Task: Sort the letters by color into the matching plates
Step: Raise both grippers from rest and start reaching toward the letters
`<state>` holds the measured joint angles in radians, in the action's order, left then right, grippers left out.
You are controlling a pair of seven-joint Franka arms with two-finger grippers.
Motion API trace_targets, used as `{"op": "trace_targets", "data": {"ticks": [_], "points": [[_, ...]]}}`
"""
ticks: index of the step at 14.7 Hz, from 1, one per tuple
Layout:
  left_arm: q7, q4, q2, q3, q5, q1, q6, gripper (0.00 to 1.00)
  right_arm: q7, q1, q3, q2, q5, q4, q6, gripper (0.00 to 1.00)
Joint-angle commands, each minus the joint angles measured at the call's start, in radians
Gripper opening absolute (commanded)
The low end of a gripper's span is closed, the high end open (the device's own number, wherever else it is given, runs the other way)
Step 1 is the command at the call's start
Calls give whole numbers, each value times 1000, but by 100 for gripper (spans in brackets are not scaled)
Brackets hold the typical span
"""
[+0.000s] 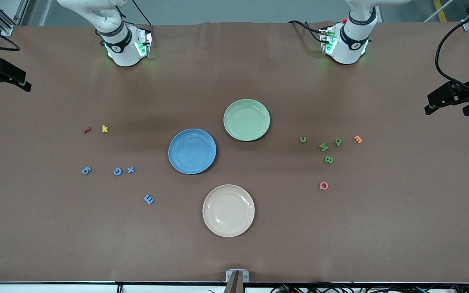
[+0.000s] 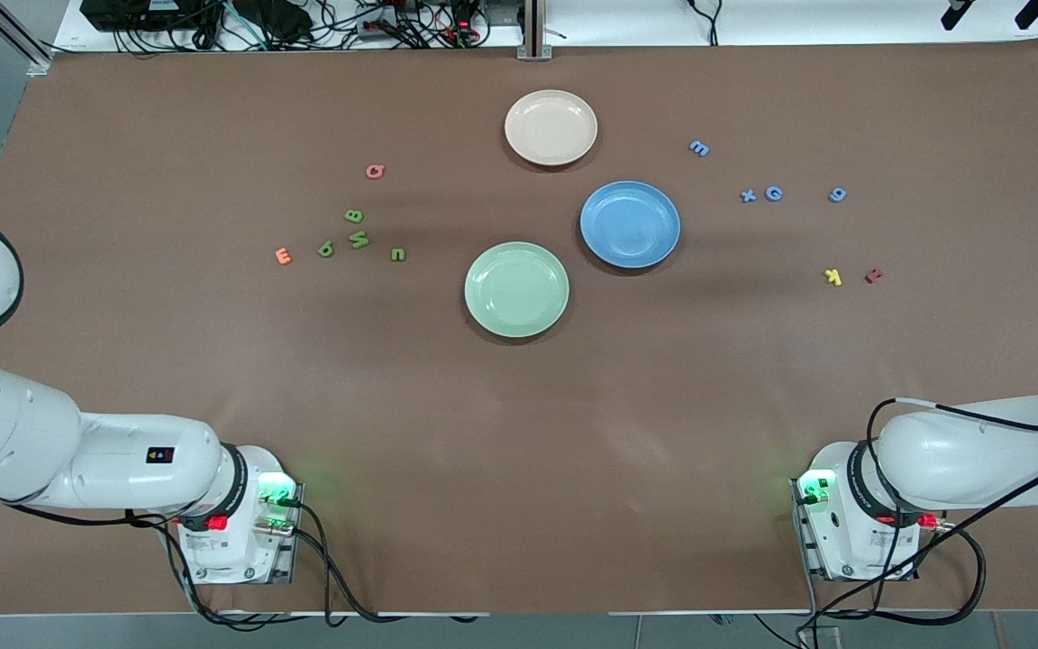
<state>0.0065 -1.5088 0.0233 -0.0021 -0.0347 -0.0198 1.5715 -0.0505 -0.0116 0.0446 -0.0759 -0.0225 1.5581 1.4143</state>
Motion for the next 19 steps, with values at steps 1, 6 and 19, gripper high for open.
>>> {"op": "trace_targets", "data": {"ticks": [1, 6, 19], "points": [[20, 7, -2, -10, -4, 9, -13, 100, 5, -14, -9, -27, -10, 19, 2, 100], [17, 7, -2, -10, -5, 12, -13, 100, 3, -16, -6, -22, -2, 11, 0, 100], [-256, -114, 98, -197, -79, 3, 60, 100, -17, -97, -5, 207, 38, -24, 103, 100]]}}
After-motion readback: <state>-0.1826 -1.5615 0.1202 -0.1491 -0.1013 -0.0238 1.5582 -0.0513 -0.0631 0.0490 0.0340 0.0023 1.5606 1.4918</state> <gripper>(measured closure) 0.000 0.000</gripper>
